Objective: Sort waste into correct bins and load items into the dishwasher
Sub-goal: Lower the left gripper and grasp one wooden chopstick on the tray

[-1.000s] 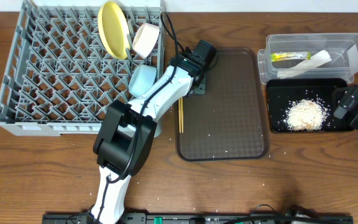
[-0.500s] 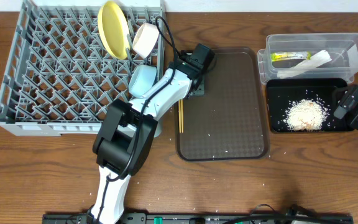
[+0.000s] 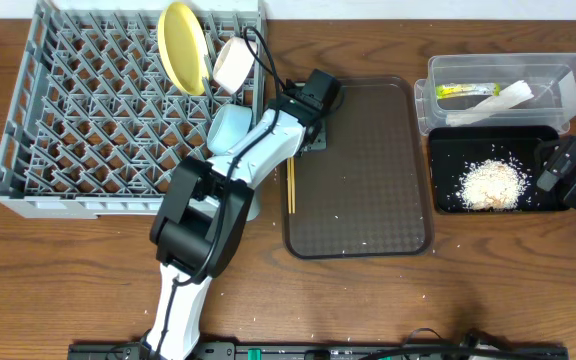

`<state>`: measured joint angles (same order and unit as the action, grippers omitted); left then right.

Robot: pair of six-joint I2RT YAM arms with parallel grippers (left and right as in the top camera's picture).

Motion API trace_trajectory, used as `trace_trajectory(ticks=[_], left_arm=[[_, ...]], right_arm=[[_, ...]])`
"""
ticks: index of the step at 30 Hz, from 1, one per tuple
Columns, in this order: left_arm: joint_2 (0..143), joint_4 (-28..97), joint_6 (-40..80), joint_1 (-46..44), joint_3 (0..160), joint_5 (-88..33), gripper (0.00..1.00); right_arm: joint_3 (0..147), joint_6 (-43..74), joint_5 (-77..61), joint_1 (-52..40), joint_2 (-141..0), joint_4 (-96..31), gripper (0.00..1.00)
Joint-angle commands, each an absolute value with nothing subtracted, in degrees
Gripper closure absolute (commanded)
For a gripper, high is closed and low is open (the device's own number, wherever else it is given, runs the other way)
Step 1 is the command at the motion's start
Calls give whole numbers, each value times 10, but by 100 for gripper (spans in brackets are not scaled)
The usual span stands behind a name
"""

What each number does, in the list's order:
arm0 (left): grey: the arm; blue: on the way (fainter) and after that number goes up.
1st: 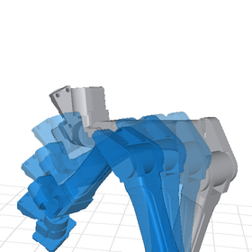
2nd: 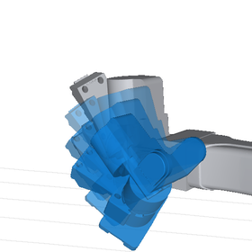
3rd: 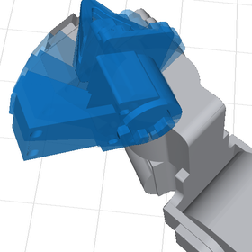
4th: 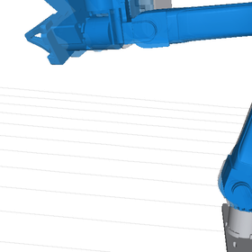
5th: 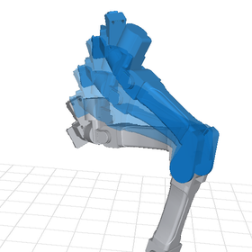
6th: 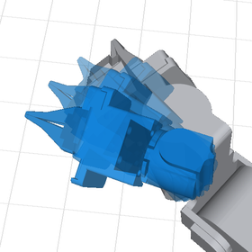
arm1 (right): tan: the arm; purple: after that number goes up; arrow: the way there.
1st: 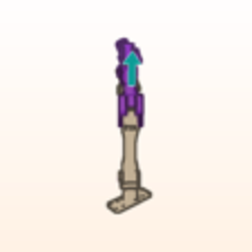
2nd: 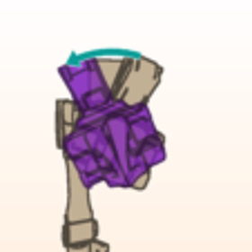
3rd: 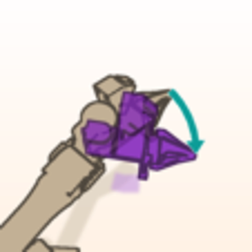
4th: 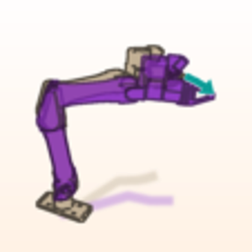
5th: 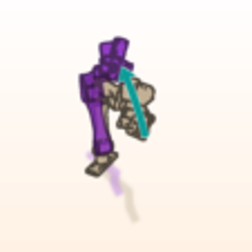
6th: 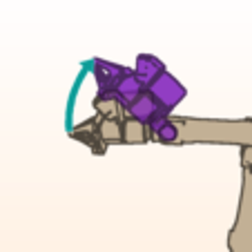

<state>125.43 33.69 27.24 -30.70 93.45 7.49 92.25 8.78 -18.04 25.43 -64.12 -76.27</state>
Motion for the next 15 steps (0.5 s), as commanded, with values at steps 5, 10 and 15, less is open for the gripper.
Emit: trace_trajectory(ticks=[5,10,15], left_arm=[[1293,335,287,-305,931,79,51],[1293,325,295,-307,931,51,51],[1290,321,267,-307,938,52,56]], right_arm=[[928,94,-182,256,-642,-763,1],[928,94,-182,256,-642,-763,1],[928,94,-182,256,-642,-763,1]])
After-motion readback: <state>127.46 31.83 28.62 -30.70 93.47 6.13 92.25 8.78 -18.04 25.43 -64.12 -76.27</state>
